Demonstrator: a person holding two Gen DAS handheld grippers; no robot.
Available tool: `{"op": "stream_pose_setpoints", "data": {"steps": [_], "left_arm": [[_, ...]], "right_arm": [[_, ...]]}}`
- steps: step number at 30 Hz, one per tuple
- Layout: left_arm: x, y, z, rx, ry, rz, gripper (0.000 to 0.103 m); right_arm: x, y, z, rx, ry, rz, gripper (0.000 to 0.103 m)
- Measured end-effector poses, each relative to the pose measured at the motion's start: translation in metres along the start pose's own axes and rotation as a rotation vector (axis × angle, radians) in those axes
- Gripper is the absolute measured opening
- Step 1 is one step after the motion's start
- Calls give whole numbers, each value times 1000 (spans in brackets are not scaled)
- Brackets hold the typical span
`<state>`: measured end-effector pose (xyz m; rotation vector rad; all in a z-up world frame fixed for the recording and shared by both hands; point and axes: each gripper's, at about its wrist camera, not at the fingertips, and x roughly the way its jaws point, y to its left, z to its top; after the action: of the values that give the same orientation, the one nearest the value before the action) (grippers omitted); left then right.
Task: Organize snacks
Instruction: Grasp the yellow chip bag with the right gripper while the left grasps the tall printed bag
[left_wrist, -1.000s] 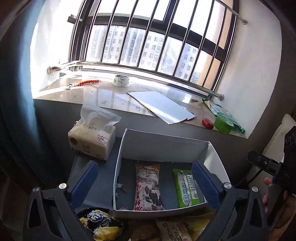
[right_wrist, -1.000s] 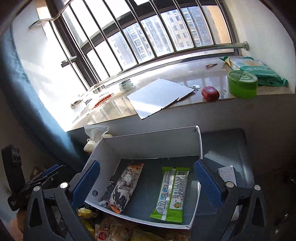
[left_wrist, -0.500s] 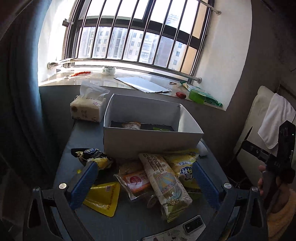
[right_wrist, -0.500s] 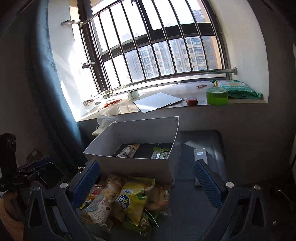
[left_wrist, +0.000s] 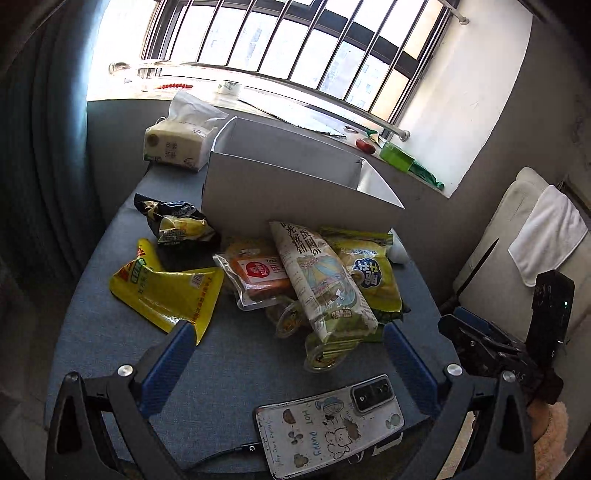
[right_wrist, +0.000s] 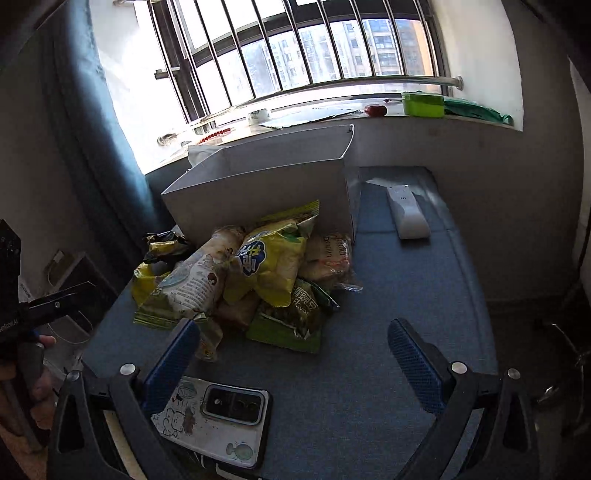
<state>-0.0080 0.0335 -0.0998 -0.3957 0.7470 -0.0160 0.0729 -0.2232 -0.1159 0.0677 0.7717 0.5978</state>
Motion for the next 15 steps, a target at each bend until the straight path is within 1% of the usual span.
{"op": "stream_pose_setpoints", "data": {"steps": [2,4,6,8,10,12,15], "left_arm": [[1,-1,-1,-1,6,-2,103],[1,-1,-2,-2,10,-8,103],[1,0,-3,-13,15,-11,103],[1,0,-4,-16,24,-19,103],[1,-2,-5,-9,26,-7,103],[0,-3,-4,1,24,2,103],[-1,-5,-3,13,24,5,103]], "right_arm": [[9,3,6,2,18,4,103],[17,2,13,10,12,3,103],[29,-1,21,29,17,21,103],[45,-3,31,39,42,49,103],[62,-4,38,43,68,65,103],[79,-5,43,45,104,92,103],[101,-3,47,52,155,108,103]]}}
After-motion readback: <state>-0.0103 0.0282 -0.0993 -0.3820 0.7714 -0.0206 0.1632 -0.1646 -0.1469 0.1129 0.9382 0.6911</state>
